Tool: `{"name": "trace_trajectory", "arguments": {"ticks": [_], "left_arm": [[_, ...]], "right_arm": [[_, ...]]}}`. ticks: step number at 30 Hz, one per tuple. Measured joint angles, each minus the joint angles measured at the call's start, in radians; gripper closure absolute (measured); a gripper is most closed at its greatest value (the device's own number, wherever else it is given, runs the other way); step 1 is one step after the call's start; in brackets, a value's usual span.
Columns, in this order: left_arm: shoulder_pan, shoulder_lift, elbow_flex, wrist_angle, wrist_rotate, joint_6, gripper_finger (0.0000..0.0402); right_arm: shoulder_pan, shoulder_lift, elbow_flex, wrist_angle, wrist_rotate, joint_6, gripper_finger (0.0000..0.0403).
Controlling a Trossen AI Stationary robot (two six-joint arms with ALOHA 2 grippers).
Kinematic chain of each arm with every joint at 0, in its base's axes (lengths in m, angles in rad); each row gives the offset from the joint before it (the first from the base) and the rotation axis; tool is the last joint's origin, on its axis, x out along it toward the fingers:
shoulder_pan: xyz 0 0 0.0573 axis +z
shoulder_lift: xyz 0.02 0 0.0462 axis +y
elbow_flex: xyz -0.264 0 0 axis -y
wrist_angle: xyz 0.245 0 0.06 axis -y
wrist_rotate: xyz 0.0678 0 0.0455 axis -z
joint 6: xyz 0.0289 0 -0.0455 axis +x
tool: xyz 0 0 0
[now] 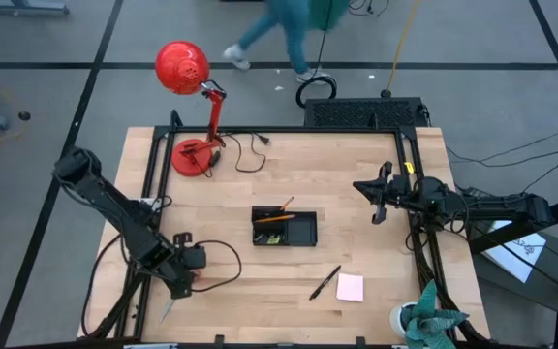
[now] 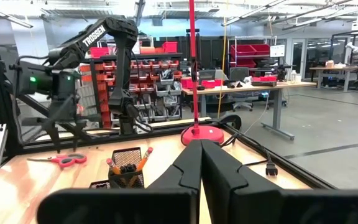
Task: Pick and place office supplies into organizer
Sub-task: Put the scissors into the top left section of the desk organizer
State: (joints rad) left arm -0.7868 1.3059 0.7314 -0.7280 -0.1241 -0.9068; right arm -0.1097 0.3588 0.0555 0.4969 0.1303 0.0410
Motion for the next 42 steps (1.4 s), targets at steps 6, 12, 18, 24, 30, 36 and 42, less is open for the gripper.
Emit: {"name": "trace_trajectory", "arguments": {"ticks": [6, 12, 18, 24, 30, 36, 42], "left_arm": [[0.027, 0.079, -0.034, -0.005, 0.071, 0.011, 0.0213], [0.027, 0.162, -0.029, 0.003, 0.113, 0.016, 0.0229], [0.026, 0.200, -0.028, 0.036, 0.097, 0.034, 0.0250], [0.041, 0.210, -0.032, 0.178, 0.060, 0.040, 0.0295], [0.042, 0.217, -0.036, 0.259, 0.042, 0.079, 0.0381], [0.030, 0.262, -0.032, 0.266, 0.022, 0.106, 0.0376], [-0.006, 0.264, -0.027, 0.286, -0.101, 0.167, 0.0389]], "right_arm": [[0.000, 0.000, 0.000, 0.000, 0.000, 0.000, 0.0399], [0.000, 0.000, 0.000, 0.000, 0.000, 0.000, 0.0399], [0.000, 0.000, 0.000, 0.001, 0.000, 0.000, 0.0399], [0.000, 0.000, 0.000, 0.001, 0.000, 0.004, 0.0399], [0.000, 0.000, 0.000, 0.000, 0.000, 0.005, 0.0399], [0.000, 0.000, 0.000, 0.000, -0.001, 0.011, 0.0399], [0.000, 0.000, 0.000, 0.000, -0.001, 0.011, 0.0399]]}}
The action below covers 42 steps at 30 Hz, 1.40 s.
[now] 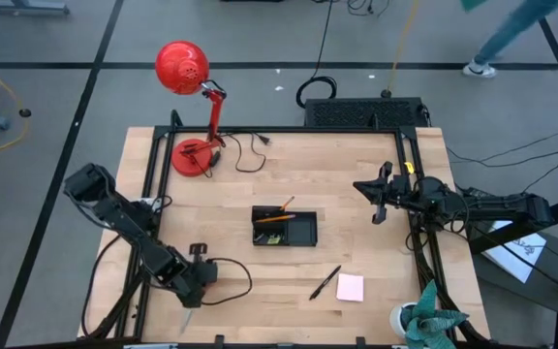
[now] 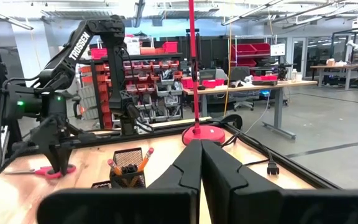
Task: Pick and place office supplies into organizer
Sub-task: Put the scissors into the top left section of the desk organizer
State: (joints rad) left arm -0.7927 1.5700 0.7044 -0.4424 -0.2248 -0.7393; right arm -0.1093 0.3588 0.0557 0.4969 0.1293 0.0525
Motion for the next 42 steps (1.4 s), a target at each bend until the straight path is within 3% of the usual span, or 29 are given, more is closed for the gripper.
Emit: {"name": "trace_trajectory", "arguments": {"ticks": [10, 21, 27, 33, 42], "left_arm": [[0.045, -0.016, 0.094, 0.035, -0.330, 0.297, 0.0387], [0.147, -0.019, 0.373, 0.012, -0.601, 0.802, 0.0379], [0.250, -0.021, 0.520, -0.006, -0.687, 1.052, 0.0392], [0.404, -0.021, 0.543, 0.067, -0.789, 1.281, 0.0385], [0.575, -0.022, 0.544, 0.272, -0.725, 1.508, 0.0388]], "right_arm": [[0.000, 0.000, 0.000, 0.000, 0.000, 0.000, 0.0399], [0.000, 0.001, 0.000, 0.000, 0.000, -0.001, 0.0399], [0.000, 0.001, 0.000, 0.003, 0.001, -0.003, 0.0399], [0.000, 0.001, 0.000, 0.004, 0.001, -0.004, 0.0399], [0.000, 0.001, 0.000, 0.004, 0.002, -0.012, 0.0399]]}}
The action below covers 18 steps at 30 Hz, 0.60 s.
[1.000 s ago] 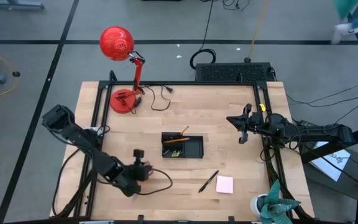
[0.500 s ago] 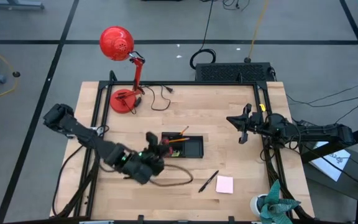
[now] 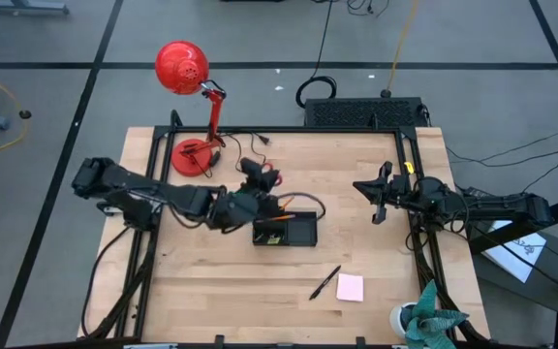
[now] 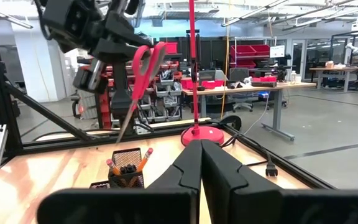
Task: Pick and place office supplies into organizer
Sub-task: Put the scissors into the top left section of the desk organizer
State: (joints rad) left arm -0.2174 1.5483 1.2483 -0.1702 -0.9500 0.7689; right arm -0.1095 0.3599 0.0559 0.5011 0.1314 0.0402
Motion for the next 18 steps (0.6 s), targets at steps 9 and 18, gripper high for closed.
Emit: {"name": "trace_trajectory", "arguments": {"ticks": [9, 18], "left_arm": [[0.018, 0.076, -0.025, 0.143, 0.106, 0.196, 0.0392], [-0.017, 0.294, -0.076, 0.531, -0.034, 0.535, 0.0392]], "right_arm": [[0.000, 0.000, 0.000, 0.003, 0.002, 0.000, 0.0399], [0.000, 0.001, 0.000, 0.001, 0.003, -0.020, 0.0399]]}}
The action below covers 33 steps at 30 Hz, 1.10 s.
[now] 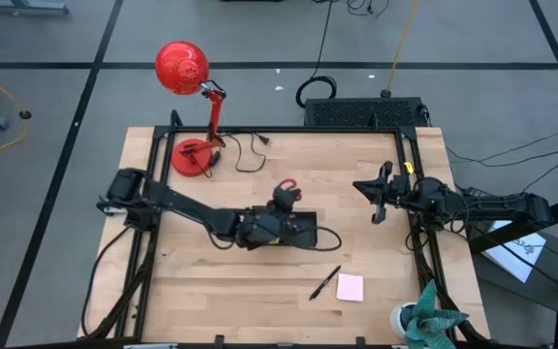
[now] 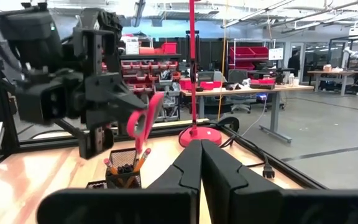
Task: Pick and place office supplies into organizer
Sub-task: Put the scissors into the top left section of the desk organizer
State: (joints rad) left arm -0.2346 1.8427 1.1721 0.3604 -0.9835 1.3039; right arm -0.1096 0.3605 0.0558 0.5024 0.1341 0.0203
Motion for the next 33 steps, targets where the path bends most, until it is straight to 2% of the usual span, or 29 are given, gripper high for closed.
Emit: {"name": "trace_trajectory", "arguments": {"ticks": [5, 15, 24, 31, 33], "left_arm": [[-0.012, 0.053, 0.000, 0.042, -0.070, 0.034, 0.0392], [-0.058, 0.070, -0.002, -0.059, -0.217, -0.152, 0.0392], [-0.067, 0.069, -0.002, -0.211, -0.188, -0.337, 0.0391], [-0.070, 0.069, -0.002, -0.210, -0.177, -0.355, 0.0343], [-0.074, 0.069, -0.002, -0.198, -0.184, -0.318, 0.0325]], "right_arm": [[0.000, 0.000, 0.000, -0.001, 0.000, -0.006, 0.0399], [0.000, 0.000, 0.000, -0.006, 0.000, 0.001, 0.0398], [0.000, 0.000, 0.000, -0.006, -0.003, 0.002, 0.0398], [0.000, 0.000, 0.000, 0.003, -0.003, -0.004, 0.0399], [0.000, 0.000, 0.000, 0.003, -0.003, -0.005, 0.0399]]}}
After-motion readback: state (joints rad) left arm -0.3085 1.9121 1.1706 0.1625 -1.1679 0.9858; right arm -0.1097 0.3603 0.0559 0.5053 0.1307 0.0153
